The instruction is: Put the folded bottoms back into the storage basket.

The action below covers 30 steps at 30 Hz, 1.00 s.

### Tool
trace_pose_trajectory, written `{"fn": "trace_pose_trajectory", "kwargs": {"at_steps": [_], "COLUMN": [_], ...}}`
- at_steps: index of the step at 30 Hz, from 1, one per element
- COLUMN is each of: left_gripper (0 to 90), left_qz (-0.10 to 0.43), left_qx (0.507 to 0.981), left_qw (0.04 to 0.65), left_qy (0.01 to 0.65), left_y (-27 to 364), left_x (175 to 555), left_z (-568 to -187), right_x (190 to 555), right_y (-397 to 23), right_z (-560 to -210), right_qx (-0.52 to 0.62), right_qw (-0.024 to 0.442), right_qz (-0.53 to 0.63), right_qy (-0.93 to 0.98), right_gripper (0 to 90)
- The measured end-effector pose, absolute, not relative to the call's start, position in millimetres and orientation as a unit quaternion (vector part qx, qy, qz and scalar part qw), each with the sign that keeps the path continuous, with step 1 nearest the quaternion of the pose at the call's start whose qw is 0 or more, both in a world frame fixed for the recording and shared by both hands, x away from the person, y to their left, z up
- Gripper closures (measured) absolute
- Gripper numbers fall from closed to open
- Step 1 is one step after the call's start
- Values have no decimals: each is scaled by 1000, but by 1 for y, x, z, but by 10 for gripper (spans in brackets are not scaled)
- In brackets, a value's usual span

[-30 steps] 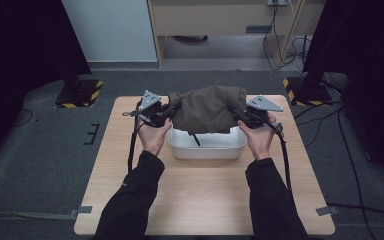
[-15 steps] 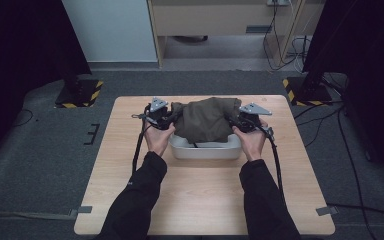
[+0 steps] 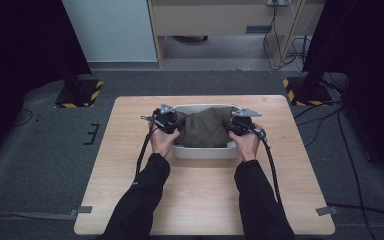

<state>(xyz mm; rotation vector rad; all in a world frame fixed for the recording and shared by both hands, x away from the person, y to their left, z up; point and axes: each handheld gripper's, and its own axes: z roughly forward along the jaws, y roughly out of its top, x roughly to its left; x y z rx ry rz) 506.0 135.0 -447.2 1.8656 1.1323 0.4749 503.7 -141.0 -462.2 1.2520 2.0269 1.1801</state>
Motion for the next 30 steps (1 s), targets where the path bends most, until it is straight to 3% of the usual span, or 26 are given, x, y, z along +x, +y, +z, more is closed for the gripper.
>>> {"fn": "trace_pose_trajectory", "kwargs": {"at_steps": [5, 8, 14, 24, 30], "left_gripper": [742, 662, 525, 438, 407], "left_qz": [195, 200, 208, 222, 227], "left_qx": [760, 762, 745, 723, 718], "left_qw": [423, 414, 435, 468, 481], "left_qy": [454, 456, 461, 457, 449], "left_y": [130, 130, 137, 153, 164], "left_x": [506, 506, 502, 486, 471], "left_z": [-451, -451, -440, -414, -401], "right_x": [507, 506, 501, 489, 479], "right_y": [-140, -141, -152, -166, -178], "right_z": [-465, -465, -450, -421, -408], "right_qx": [458, 461, 473, 466, 462], "right_qw": [233, 227, 241, 271, 279], "right_qz": [406, 397, 411, 452, 465], "right_qy": [756, 761, 741, 710, 702], "right_gripper": [703, 594, 460, 435, 349]}}
